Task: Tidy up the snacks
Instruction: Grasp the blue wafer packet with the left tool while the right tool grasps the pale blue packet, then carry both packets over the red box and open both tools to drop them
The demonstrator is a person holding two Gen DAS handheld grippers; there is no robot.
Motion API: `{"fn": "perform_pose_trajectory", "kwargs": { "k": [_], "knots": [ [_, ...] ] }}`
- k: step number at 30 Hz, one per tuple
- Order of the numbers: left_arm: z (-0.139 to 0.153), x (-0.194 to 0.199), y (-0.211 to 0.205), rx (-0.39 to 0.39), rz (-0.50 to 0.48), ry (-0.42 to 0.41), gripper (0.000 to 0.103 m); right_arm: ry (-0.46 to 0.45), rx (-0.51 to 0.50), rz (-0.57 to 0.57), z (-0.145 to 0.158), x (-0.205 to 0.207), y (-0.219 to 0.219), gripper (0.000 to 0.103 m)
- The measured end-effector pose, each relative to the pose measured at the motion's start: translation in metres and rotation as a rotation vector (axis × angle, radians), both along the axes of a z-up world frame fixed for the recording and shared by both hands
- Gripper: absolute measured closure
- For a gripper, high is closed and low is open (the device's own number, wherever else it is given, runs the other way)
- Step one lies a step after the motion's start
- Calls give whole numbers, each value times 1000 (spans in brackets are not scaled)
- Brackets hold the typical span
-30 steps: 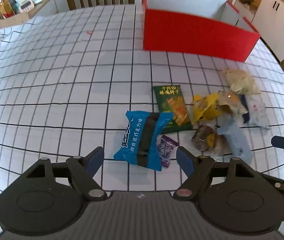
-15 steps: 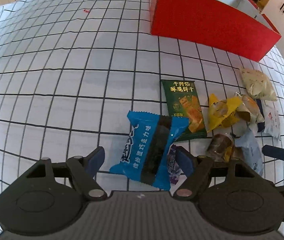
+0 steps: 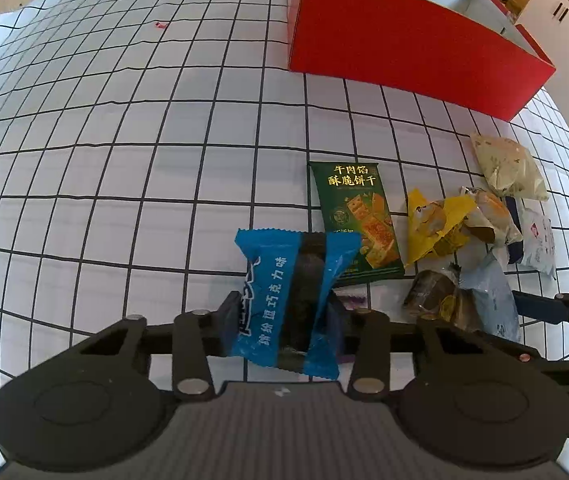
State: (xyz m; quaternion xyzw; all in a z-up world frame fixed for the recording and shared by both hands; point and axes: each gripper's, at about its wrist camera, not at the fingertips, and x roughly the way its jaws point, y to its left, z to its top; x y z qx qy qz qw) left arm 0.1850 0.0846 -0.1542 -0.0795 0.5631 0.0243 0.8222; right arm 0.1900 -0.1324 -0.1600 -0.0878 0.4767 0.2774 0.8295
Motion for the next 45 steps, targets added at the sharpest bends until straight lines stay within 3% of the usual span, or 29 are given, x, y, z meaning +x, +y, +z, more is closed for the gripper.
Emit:
{"fn": "perform_pose_trajectory", "kwargs": {
  "k": [12, 27, 45],
  "knots": [
    [23, -22, 0, 9, 31, -34, 64, -6, 43, -53, 16, -12, -7, 58],
    [98, -48, -15, 48, 17, -147, 64, -67, 115, -91, 76, -24, -19, 58],
    [177, 16, -47, 84, -55, -298, 64, -212, 156, -83, 154, 28, -18, 58]
  ]
}}
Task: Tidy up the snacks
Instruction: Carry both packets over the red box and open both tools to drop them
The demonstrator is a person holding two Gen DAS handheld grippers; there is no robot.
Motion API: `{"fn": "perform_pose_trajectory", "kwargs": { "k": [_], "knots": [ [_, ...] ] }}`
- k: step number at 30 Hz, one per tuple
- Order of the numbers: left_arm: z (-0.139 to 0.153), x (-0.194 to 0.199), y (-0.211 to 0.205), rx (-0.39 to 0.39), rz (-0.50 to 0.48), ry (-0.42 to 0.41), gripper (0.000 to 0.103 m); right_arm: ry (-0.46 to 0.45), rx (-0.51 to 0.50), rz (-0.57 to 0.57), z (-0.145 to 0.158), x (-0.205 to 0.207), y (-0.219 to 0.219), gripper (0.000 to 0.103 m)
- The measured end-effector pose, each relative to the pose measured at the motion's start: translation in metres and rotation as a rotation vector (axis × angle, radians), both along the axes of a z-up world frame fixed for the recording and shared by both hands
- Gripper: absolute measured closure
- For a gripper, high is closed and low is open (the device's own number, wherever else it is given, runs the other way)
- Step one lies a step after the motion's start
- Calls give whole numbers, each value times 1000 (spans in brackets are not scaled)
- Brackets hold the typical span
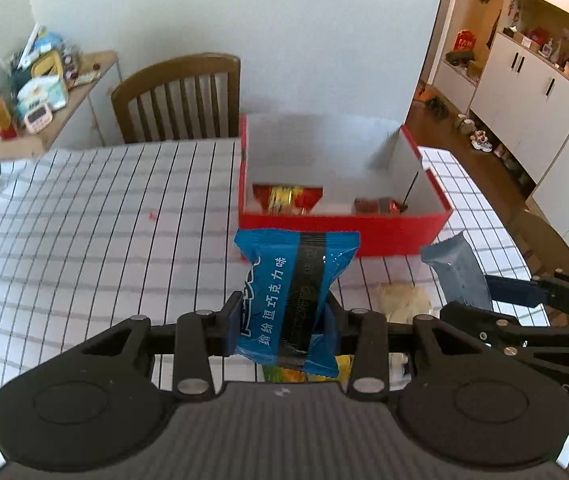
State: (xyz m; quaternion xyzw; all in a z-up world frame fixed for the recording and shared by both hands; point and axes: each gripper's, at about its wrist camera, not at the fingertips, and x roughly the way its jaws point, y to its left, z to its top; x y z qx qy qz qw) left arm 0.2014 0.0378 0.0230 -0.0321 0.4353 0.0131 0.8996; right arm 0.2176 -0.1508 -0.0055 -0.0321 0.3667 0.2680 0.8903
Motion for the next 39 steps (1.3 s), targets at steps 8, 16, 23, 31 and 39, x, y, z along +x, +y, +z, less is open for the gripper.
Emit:
{"fn": "perform_pose_trajectory", "kwargs": {
  "k": [8, 16, 23, 31, 39],
  "knots": [
    [11, 48, -20, 81, -27, -12, 64, -34, 3, -19, 17, 40, 2, 58],
    [12, 100, -41, 137, -48, -17, 64, -66, -27, -42, 22, 84, 6, 58],
    [0, 149, -41, 153, -33, 7, 64, -63, -52, -66, 16, 130, 7, 58],
    [-28, 199, -38, 163, -2, 70, 64, -9, -88, -81, -8, 179, 9, 57],
    [-66, 232, -40, 191, 0, 154, 64, 95, -115, -123, -47, 216, 10, 57]
  ]
}}
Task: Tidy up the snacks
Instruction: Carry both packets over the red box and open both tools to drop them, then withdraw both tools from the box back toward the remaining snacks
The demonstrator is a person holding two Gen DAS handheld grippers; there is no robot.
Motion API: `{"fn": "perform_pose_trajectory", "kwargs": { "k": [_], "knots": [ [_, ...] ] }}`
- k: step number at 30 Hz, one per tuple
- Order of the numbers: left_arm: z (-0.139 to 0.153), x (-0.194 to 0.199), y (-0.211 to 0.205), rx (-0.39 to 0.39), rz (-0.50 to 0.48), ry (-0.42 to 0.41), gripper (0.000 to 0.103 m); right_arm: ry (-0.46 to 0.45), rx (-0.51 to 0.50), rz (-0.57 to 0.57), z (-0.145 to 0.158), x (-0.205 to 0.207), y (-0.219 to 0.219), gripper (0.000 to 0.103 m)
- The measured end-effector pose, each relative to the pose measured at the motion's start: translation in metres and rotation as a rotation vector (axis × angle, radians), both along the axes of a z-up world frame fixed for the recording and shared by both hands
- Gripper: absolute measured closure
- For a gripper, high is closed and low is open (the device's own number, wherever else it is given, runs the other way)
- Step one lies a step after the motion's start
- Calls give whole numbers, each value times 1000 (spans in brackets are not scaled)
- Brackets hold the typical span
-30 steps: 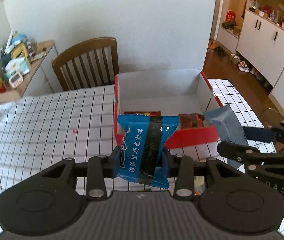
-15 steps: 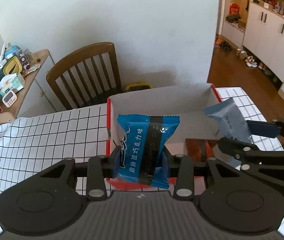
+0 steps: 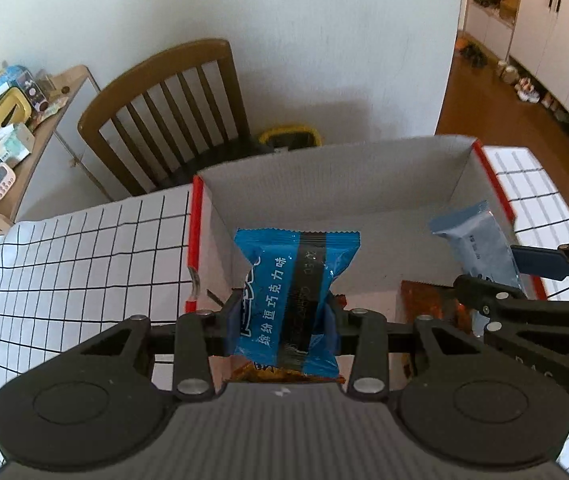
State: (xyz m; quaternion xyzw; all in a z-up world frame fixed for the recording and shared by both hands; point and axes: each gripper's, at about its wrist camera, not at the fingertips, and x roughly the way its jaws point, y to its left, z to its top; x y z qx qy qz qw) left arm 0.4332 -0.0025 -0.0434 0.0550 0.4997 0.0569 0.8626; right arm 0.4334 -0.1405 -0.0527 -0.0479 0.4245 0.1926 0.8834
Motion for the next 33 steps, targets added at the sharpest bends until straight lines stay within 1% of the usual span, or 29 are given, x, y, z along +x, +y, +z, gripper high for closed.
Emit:
{"fn": "perform_pose_trajectory", "kwargs": {
  "k": [7, 11, 18, 22, 23, 26, 29, 33],
  "knots": [
    [-37, 15, 0, 8, 9, 73, 64, 60, -36, 12, -30, 10, 6, 57],
    [-51, 19, 0, 15, 9, 101, 64, 82, -60, 27, -38, 11, 11, 57],
    [-52, 23, -5, 22, -3, 99, 63, 89, -65, 21, -41, 15, 11, 55],
    [-48, 20, -5, 16, 8, 91, 62, 77, -64, 13, -39, 15, 9, 52],
    [-45, 19, -4, 10, 10, 86, 61, 74, -61, 14, -38, 14, 8, 51],
    [-38, 14, -2, -8, 6, 67, 52, 64, -48, 10, -32, 13, 5, 48],
    [-32, 8, 0, -24, 9, 53, 51, 50, -39, 7, -25, 8, 3, 43],
    [-21, -1, 3, -40, 9, 35, 49, 27, -31, 7, -14, -1, 0, 40]
  ]
}}
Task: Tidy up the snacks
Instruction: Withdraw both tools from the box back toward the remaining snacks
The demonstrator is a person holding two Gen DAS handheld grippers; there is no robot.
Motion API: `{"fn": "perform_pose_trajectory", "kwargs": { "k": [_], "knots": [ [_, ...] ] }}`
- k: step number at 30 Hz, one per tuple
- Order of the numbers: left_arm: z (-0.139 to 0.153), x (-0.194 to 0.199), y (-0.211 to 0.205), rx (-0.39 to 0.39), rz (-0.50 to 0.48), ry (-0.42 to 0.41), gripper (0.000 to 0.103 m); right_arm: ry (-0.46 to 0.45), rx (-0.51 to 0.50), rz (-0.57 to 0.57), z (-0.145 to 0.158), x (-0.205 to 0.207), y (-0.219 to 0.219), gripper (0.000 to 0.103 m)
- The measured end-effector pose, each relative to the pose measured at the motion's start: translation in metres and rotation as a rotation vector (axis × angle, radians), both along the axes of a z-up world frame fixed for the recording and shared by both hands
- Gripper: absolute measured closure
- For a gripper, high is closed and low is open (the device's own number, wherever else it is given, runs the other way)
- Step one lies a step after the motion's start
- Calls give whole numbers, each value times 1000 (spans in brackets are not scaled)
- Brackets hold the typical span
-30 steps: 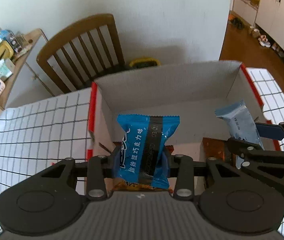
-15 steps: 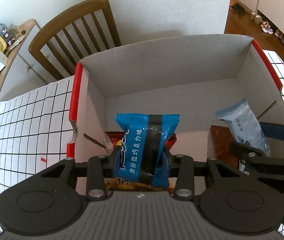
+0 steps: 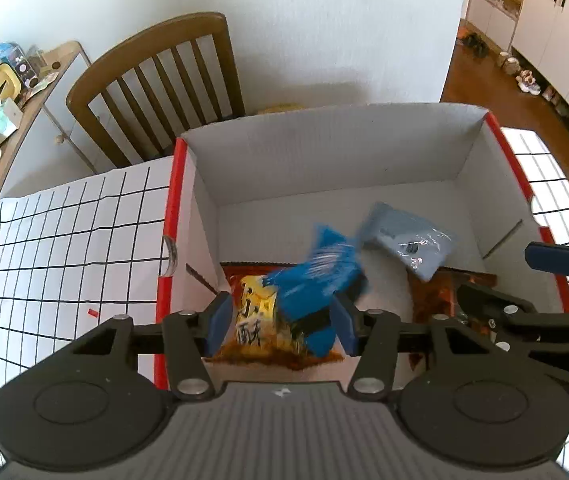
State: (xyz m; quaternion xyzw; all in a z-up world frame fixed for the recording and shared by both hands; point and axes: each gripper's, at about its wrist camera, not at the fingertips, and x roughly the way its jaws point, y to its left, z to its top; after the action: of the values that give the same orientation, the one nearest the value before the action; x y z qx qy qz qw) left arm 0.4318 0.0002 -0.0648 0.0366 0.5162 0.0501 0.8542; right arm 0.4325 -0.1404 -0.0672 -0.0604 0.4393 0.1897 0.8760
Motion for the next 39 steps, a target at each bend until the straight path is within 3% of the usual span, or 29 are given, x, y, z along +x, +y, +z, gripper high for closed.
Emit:
{"fn": "perform_pose_trajectory", "kwargs": {
  "k": [5, 22, 39],
  "knots": [
    [16, -18, 2, -24, -1, -37, 43, -23, 10, 5, 14, -15, -3, 39],
    [70, -93, 9, -67, -30, -150, 43, -111, 83, 27, 58, -80, -7, 26],
    [89, -195, 11, -114, -53, -236, 42, -158, 179, 95, 81, -160, -19, 14]
  ]
}}
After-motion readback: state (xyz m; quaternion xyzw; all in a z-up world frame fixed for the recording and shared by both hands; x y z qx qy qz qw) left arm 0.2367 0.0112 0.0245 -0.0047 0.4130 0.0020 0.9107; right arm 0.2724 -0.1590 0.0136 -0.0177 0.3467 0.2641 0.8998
